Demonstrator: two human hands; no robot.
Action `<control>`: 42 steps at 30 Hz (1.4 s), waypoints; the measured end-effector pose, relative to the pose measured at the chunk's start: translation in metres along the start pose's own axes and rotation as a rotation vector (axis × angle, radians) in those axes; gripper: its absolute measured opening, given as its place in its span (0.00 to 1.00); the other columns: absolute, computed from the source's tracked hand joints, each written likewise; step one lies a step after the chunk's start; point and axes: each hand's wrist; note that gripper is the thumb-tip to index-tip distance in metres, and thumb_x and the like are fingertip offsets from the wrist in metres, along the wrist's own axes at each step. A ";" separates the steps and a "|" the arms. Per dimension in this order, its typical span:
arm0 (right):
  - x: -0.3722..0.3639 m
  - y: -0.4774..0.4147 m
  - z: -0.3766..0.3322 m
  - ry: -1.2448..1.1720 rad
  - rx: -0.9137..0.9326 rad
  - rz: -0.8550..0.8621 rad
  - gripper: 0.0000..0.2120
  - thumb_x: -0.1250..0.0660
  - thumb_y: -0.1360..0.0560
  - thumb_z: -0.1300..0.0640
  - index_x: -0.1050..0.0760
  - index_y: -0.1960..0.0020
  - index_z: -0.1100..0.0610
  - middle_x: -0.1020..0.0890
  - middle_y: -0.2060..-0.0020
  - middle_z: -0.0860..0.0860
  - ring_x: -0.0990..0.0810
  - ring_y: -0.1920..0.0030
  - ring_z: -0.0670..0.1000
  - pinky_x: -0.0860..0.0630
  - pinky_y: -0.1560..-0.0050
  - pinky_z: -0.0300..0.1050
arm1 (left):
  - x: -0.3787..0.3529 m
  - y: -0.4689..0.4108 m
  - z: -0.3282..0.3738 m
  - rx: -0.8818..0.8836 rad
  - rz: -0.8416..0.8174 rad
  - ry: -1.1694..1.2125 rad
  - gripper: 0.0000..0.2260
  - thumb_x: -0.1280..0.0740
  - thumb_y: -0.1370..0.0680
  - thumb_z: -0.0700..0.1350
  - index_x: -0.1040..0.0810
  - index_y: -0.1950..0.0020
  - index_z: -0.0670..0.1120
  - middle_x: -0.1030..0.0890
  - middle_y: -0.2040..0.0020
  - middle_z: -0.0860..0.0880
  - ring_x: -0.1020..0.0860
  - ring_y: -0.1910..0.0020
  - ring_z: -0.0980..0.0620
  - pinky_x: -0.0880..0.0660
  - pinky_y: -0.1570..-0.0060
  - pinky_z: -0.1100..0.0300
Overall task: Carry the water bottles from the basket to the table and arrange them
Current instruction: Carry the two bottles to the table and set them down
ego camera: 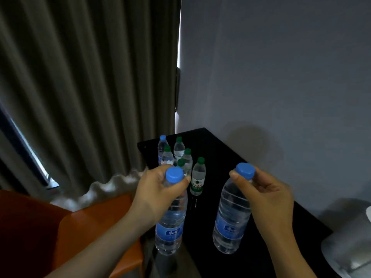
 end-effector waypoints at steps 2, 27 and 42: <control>-0.001 -0.017 0.016 0.006 -0.014 -0.032 0.11 0.24 0.36 0.57 0.17 0.55 0.48 0.14 0.61 0.45 0.15 0.57 0.45 0.21 0.57 0.35 | -0.009 -0.019 -0.022 0.035 -0.033 0.000 0.11 0.27 0.27 0.44 0.22 0.60 0.36 0.21 0.65 0.36 0.23 0.66 0.46 0.23 0.61 0.46; -0.004 -0.061 0.130 0.321 -0.302 -0.022 0.13 0.25 0.34 0.60 0.19 0.55 0.44 0.15 0.57 0.41 0.17 0.53 0.40 0.22 0.54 0.31 | -0.084 -0.154 -0.181 0.053 -0.476 -0.559 0.15 0.27 0.31 0.57 0.20 0.61 0.45 0.20 0.65 0.52 0.23 0.63 0.55 0.29 0.66 0.61; -0.018 -0.055 0.154 0.461 -0.377 0.045 0.18 0.25 0.33 0.60 0.23 0.57 0.37 0.19 0.56 0.29 0.20 0.52 0.34 0.23 0.55 0.32 | -0.113 -0.183 -0.225 0.114 -0.593 -0.414 0.09 0.26 0.29 0.48 0.23 0.61 0.46 0.21 0.63 0.49 0.23 0.61 0.51 0.31 0.63 0.64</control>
Point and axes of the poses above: each hand's wrist, its own y-axis away from the middle knuckle, its own x-axis out of the back of the hand, z = x × y
